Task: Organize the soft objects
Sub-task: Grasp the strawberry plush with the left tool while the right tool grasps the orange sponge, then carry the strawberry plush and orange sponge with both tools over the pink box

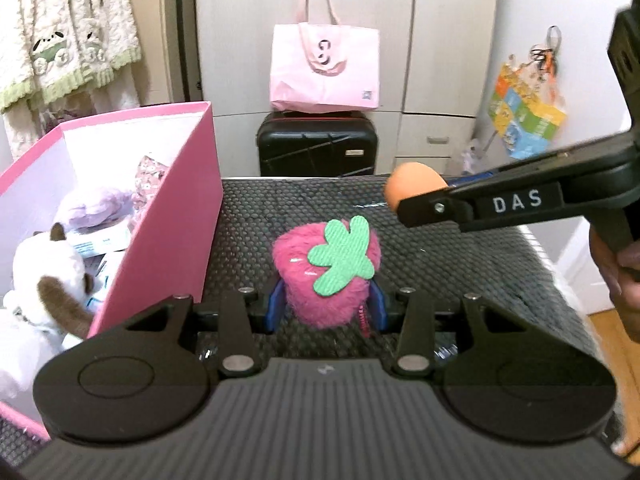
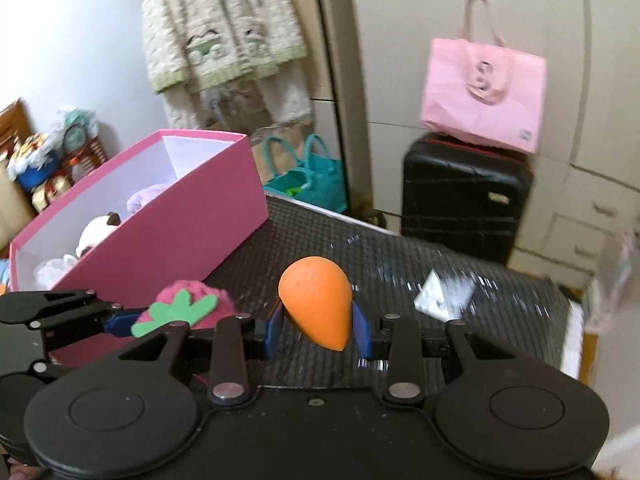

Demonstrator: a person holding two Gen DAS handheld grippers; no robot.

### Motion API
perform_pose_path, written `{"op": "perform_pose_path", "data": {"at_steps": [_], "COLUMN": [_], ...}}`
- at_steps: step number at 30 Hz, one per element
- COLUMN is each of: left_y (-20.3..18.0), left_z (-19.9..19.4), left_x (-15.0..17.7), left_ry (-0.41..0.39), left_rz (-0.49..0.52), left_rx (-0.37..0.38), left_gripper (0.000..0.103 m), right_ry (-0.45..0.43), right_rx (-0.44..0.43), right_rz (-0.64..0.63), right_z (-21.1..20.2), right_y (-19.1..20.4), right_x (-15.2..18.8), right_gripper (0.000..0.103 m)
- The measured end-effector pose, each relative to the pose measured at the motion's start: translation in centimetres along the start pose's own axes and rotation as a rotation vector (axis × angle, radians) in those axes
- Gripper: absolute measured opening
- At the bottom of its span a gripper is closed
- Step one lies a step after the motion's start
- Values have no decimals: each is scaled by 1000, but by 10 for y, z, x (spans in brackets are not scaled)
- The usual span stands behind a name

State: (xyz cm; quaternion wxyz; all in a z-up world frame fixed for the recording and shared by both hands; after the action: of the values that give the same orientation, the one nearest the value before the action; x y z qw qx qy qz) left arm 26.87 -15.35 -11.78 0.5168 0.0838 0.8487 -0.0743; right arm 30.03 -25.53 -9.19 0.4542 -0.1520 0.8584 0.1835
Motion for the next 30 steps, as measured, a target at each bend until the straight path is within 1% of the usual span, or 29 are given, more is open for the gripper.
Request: {"op": "perform_pose_path", "data": {"at_steps": [5, 7, 11, 15, 18, 23, 26, 30], "left_y": [5, 6, 7, 11, 12, 20, 30, 49], "left_z": [-33, -45, -71, -99, -122, -152, -167, -179], "left_x": [-3, -4, -2, 1, 3, 3, -5, -21], "left_ry": [5, 13, 41, 48, 56, 36, 15, -44], "left_rz": [-3, -1, 17, 41, 36, 63, 61, 39], "left_rx": [52, 89, 171, 211, 266, 279, 293, 270], "left_gripper": [41, 41, 41, 41, 41, 41, 41, 41], "right_ry": [-20, -40, -61, -47, -42, -61, -76, -107], "right_rx": [26, 44, 39, 26, 17, -6, -25, -46], "right_rz": [54, 69, 75, 81, 75, 84, 56, -11], "right_z": [-34, -51, -77, -95, -108, -126, -133, -135], "right_y": [12, 21, 43, 65, 82, 109, 128, 154], "right_x": [10, 16, 29, 46, 57, 60, 52, 34], "right_gripper": [42, 42, 42, 43, 43, 43, 43, 44]}}
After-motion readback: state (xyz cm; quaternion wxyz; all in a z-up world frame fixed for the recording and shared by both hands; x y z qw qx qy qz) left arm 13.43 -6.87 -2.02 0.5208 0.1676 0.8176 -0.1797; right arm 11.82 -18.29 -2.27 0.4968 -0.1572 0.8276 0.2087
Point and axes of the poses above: each gripper's, at about its wrist camera, not at the fingertips, and z roughly the way its jaws point, y to its left, x to its underside, the point moved 10 cm from there along z, roughly the way its jaws point, and after that the axes turned 11 degrees about -y, right-handed, at the moved point
